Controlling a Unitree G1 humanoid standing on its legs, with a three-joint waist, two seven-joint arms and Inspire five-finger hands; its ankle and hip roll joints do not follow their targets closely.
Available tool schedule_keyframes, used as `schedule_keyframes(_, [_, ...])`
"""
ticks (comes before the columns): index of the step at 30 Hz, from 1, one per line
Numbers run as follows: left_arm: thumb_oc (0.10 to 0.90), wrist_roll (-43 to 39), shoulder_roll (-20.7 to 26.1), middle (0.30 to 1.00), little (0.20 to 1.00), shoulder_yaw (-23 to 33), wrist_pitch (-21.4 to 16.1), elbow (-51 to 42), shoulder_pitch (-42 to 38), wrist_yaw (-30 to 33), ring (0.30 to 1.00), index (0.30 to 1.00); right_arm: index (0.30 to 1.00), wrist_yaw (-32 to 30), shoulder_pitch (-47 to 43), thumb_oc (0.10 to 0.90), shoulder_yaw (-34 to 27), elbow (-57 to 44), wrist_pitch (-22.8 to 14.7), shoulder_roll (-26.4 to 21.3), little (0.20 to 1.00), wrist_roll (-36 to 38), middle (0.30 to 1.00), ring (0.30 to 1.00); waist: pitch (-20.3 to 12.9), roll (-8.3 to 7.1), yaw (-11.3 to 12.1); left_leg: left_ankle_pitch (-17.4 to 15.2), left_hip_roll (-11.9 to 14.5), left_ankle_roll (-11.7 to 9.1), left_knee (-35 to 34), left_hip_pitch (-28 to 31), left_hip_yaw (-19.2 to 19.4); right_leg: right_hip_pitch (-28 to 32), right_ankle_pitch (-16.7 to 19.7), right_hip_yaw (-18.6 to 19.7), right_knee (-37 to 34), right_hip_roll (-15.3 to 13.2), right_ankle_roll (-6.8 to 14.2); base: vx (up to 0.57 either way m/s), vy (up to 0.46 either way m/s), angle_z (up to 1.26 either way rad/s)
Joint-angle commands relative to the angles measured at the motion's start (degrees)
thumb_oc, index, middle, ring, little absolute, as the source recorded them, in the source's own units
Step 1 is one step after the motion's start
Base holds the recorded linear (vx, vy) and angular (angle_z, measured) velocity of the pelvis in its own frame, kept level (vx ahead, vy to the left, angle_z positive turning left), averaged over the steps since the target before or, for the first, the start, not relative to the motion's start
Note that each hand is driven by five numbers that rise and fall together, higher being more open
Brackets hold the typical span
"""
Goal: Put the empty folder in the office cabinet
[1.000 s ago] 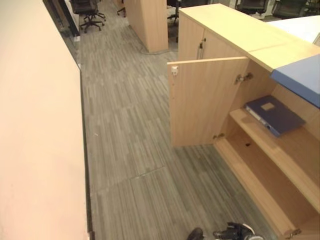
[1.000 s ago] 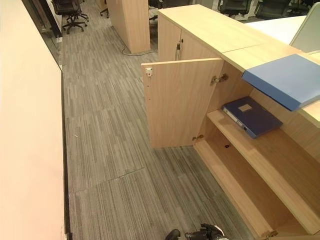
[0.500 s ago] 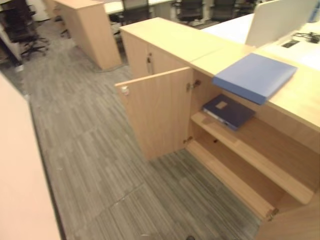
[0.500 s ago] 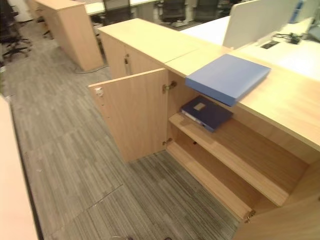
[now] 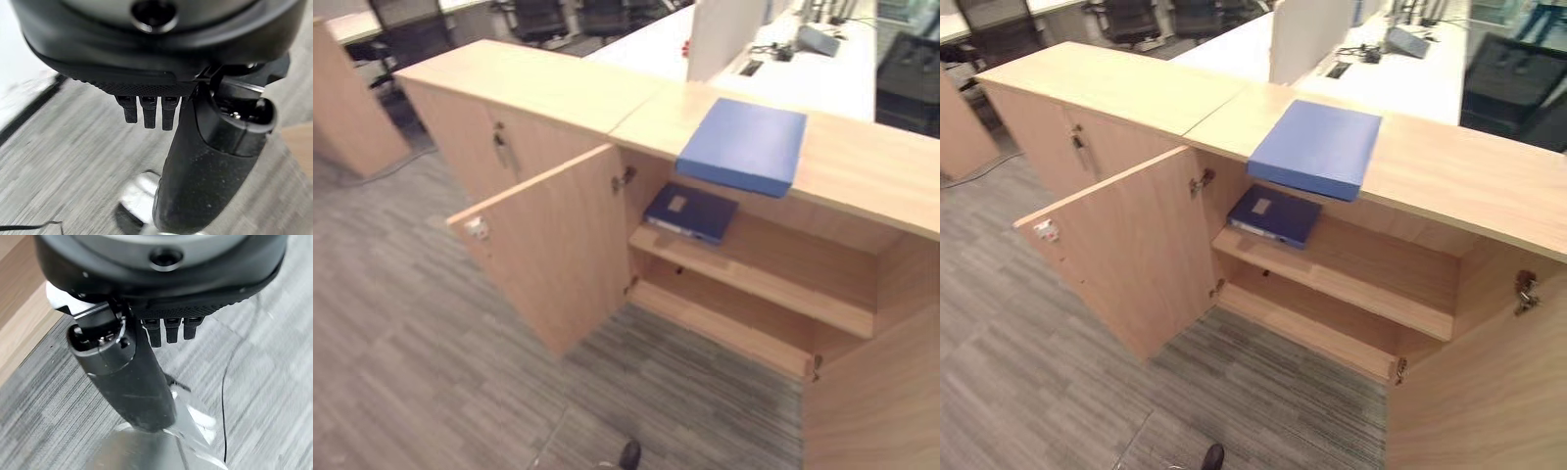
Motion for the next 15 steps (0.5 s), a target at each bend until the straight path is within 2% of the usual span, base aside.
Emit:
schedule_keyframes(1, [0.8, 2.0, 1.4, 0.9, 0.9, -0.4, 0.1, 2.5, 1.5, -0.9, 0.9, 0.9, 0.9, 2.2, -1.2, 0.8, 1.0, -1.2, 0.0, 1.3, 0.9, 0.1, 0.9, 0.9, -0.8, -0.1, 1.1, -4.8, 2.0, -1.3, -0.4, -0.5, -4.1, -2.1, -1.8, 1.7, 4.1, -2.2, 3.5, 0.05, 0.212, -0.44])
schedule_keyframes(2, [0.8, 2.3, 1.8, 0.9, 0.9, -0.6, 0.1, 2.2, 1.3, -1.1, 0.9, 0.9, 0.9, 2.3, -1.5, 0.8, 1.0, -1.6, 0.2, 1.4, 0.9, -0.1, 0.9, 0.9, -0.7, -0.14, 0.6, -5.7, 0.9, -0.5, -0.4, 0.3, -2.9, -2.3, -0.8, 2.0, 4.4, -3.9, 4.3, 0.05, 0.211, -0.41])
schedule_keyframes(3, [0.8, 2.3, 1.8, 0.9, 0.9, -0.6, 0.1, 2.2, 1.3, -1.1, 0.9, 0.9, 0.9, 2.3, -1.5, 0.8, 1.0, -1.6, 0.2, 1.4, 0.9, -0.1, 0.9, 0.9, -0.7, -0.14, 0.6, -5.7, 0.9, -0.5, -0.4, 0.3, -2.9, -2.3, -0.8, 2.0, 4.4, -3.9, 4.3, 0.06, 0.184, -0.42])
schedule_keyframes(5, [0.8, 2.7, 2.5, 0.9, 0.9, -0.8, -0.1, 1.1, 0.7, -1.1, 0.9, 0.9, 0.9, 2.1, -1.6, 0.8, 1.3, -1.7, 0.2, 1.3, 0.9, -1.5, 0.9, 0.9, -0.8, -0.17, 0.4, -6.7, -0.1, 0.3, -0.4, 1.2, -1.2, -2.6, 0.6, 0.2, 5.1, -6.0, 5.1, 0.06, 0.161, -0.28])
schedule_keyframes(8, [0.8, 2.8, 3.3, 0.9, 0.9, -0.8, 0.0, 0.2, 0.4, -1.2, 0.9, 0.9, 0.9, 2.0, -1.9, 0.8, 1.6, -2.0, 0.2, 1.3, 0.9, -2.2, 0.9, 0.9, -0.6, -0.21, 0.8, -7.3, -0.9, 0.8, -0.4, 1.9, -0.5, -3.2, 1.4, -1.1, 7.2, -7.7, 5.3, 0.06, 0.137, -0.28])
schedule_keyframes(10, [0.8, 2.9, 3.7, 0.9, 0.9, -0.5, 0.1, -0.1, 0.3, -1.0, 0.9, 0.9, 0.9, 1.9, -2.5, 0.8, 1.8, -2.4, 0.2, 1.2, 0.9, -2.5, 0.9, 0.9, -0.1, -0.55, 1.3, -7.9, -1.9, 1.5, -0.4, 3.0, 0.3, -4.3, 4.6, -2.7, 10.9, -10.4, 5.3, 0.09, 0.19, -0.18])
schedule_keyframes(11, [0.8, 3.4, 4.1, 0.9, 0.9, -0.4, 0.4, 0.1, 0.5, -1.1, 0.9, 0.9, 0.9, 1.8, -2.7, 0.8, 1.8, -2.9, 0.2, 1.3, 0.9, -2.2, 0.9, 0.9, 0.5, -0.9, 2.1, -8.7, -2.2, 1.8, -0.4, 4.3, 1.9, -4.9, 7.2, -6.8, 14.2, -13.1, 4.7, 0.09, 0.155, -0.17])
schedule_keyframes(12, [0.8, 3.4, 4.1, 0.9, 0.9, -0.4, 0.4, 0.1, 0.5, -1.1, 0.9, 0.9, 0.9, 1.8, -2.7, 0.8, 1.8, -2.9, 0.2, 1.3, 0.9, -2.2, 0.9, 0.9, 0.6, -0.94, 2.1, -8.7, -2.3, 1.9, -0.4, 4.4, 1.9, -4.9, 7.2, -6.8, 14.3, -13.2, 4.8, 0.09, 0.131, -0.37])
schedule_keyframes(13, [0.8, 3.7, 4.2, 0.9, 0.9, -0.2, 0.5, 0.4, 0.7, -1.0, 0.9, 0.9, 0.9, 1.7, -2.8, 0.8, 1.8, -3.1, 0.2, 1.4, 0.9, -2.1, 0.9, 0.9, 1.0, -1.31, 2.4, -9.2, -2.3, 2.1, -0.4, 5.0, 3.1, -5.4, 8.8, -9.5, 15.6, -14.4, 4.6, 0.03, 0.036, -0.48])
schedule_keyframes(14, [0.8, 3.7, 4.2, 0.9, 0.9, -0.2, 0.5, 0.4, 0.7, -1.0, 0.9, 0.9, 0.9, 1.7, -2.8, 0.8, 1.8, -3.1, 0.2, 1.4, 0.9, -2.1, 0.9, 0.9, 1.0, -1.31, 2.4, -9.2, -2.3, 2.1, -0.4, 5.0, 3.1, -5.4, 8.8, -9.5, 15.6, -14.4, 4.6, 0.09, 0.028, -0.71])
schedule_keyframes(15, [0.8, 4.0, 3.9, 0.9, 0.9, 0.0, 0.8, 0.8, 1.1, -1.0, 0.9, 0.9, 0.9, 1.6, -2.9, 0.8, 1.8, -3.3, 0.2, 1.6, 0.9, -2.0, 0.9, 0.9, 1.7, -1.85, 2.5, -10.0, -1.8, 2.2, -0.4, 6.4, 5.1, -6.3, 10.3, -13.5, 16.0, -15.0, 5.0, 0.12, -0.018, -0.57])
